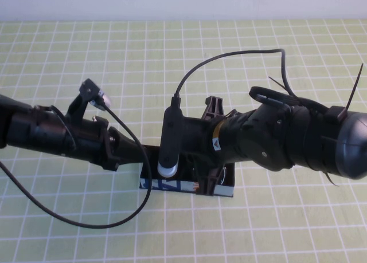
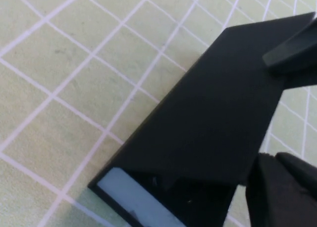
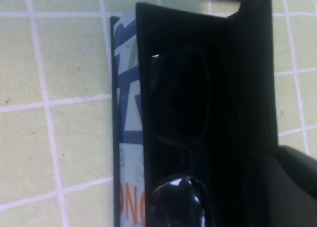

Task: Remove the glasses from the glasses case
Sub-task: Pick up the glasses from the glasses case

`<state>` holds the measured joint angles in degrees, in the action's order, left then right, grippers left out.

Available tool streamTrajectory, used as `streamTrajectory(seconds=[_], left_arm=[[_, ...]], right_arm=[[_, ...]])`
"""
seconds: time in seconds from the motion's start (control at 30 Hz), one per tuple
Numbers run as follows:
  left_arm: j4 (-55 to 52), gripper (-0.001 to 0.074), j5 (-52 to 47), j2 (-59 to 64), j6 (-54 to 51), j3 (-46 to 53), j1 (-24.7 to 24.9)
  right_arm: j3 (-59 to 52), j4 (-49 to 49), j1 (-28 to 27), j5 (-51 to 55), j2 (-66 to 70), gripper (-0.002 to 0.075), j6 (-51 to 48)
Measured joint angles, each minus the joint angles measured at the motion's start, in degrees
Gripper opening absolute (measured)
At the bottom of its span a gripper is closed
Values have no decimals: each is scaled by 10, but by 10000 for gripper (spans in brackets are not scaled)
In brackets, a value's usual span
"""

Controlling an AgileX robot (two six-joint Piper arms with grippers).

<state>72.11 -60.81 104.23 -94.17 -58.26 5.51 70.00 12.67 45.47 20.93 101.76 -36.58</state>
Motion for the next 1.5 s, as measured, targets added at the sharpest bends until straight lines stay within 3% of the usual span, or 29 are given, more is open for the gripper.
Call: streamTrajectory(seconds=[0.5, 0.57, 0.77, 0.87, 1.0, 1.13, 1.33, 1.5], left_arm=[[33, -4, 28, 55, -45, 1, 0], [34, -4, 30, 56, -46, 1, 0], [34, -4, 30, 59, -48, 1, 0], [34, -4, 32, 62, -48, 1, 0], [34, -4, 34, 62, -46, 1, 0], [34, -4, 34, 62, -37, 1, 0], [36, -4, 34, 62, -31, 1, 0], [32, -4, 34, 62, -29, 1, 0]], right_arm=[[-1, -8, 0, -5, 0, 0, 8], [-1, -10, 0, -10, -2, 29, 27], [-1, -39, 0, -3, -48, 215, 67], [-1, -114, 0, 34, -88, 237, 72], [-1, -251, 0, 117, -120, 167, 74], [-5, -315, 0, 185, -111, 29, 108], [-6, -244, 0, 167, -59, -12, 246], [12, -195, -10, 119, -27, -16, 303]])
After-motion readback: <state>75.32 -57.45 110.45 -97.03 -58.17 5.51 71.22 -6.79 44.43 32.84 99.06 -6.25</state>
